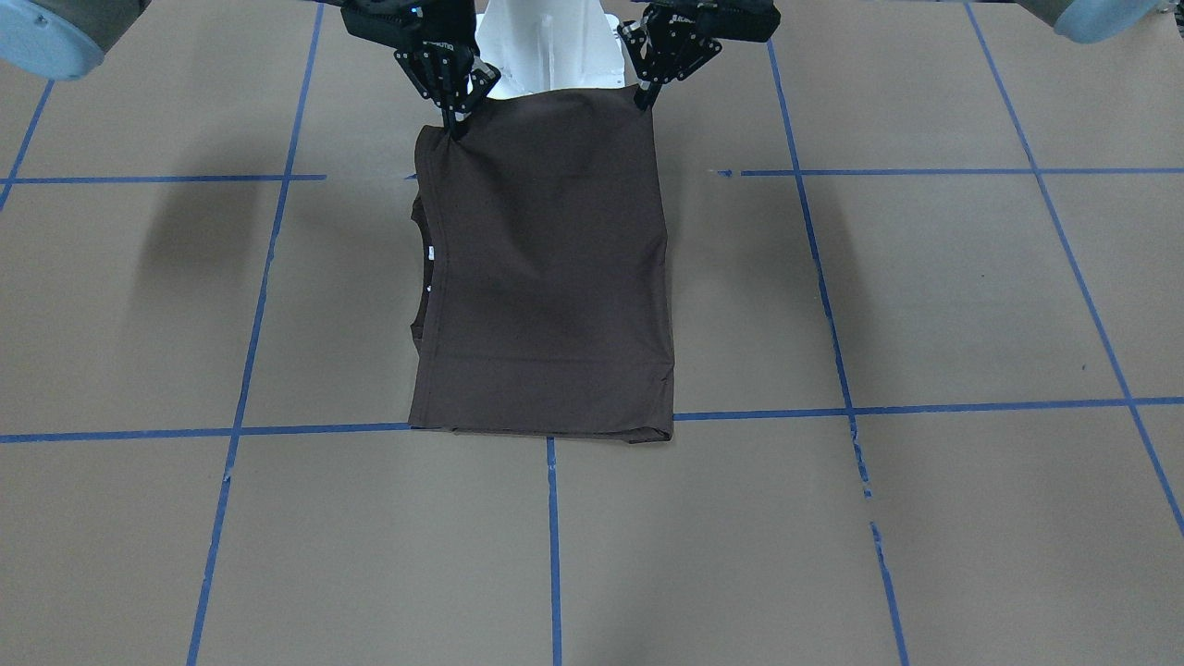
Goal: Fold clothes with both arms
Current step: 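Lift the near edge with both grippers and fold it toward the far edge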
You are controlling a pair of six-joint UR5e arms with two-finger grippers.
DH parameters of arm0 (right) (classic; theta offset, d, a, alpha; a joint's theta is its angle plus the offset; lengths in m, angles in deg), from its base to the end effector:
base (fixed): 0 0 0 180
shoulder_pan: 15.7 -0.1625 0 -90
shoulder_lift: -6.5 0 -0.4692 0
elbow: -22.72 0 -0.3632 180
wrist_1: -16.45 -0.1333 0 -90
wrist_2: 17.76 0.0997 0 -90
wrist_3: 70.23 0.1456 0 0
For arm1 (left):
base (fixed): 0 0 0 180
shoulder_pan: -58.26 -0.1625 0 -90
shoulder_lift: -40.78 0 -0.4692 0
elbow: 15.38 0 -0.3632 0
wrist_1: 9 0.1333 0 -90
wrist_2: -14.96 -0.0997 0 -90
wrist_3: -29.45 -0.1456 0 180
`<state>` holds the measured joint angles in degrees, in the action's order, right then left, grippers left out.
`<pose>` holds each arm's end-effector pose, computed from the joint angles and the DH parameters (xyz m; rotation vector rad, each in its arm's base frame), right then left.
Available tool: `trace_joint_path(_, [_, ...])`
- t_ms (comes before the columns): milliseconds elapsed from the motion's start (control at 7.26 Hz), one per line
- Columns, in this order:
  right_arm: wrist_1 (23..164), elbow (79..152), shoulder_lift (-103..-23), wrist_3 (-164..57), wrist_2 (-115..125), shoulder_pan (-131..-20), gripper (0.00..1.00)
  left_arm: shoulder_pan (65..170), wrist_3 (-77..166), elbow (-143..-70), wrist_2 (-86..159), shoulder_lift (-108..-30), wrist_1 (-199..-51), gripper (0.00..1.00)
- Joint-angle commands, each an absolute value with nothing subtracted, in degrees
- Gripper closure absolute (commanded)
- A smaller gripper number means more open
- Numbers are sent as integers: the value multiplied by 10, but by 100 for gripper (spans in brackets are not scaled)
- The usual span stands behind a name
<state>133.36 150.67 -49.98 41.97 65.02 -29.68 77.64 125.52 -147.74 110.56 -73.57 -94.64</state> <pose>-0.4941 -0.2792 0.2423 0.0648 -0.7979 0.6471 0.4432 -0.2821 0.2353 0.0389 1.0962 -0.3459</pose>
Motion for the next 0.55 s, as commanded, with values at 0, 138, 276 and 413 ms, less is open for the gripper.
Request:
trace_joint_path(0, [1334, 1488, -495, 399, 652, -333, 100, 814, 1208, -1435, 1108, -767, -942, 100])
trace_joint_path(138, [1306, 1462, -494, 389, 655, -355, 100, 836, 1191, -1405, 1109, -781, -943, 100])
trace_joint_path(276, [1243, 1408, -494, 385, 657, -377, 100, 858, 1174, -1365, 1109, -803, -947, 100])
trace_joint_path(413, [1187, 1359, -494, 370, 658, -395, 100, 881, 1152, -1333, 1109, -822, -950, 100])
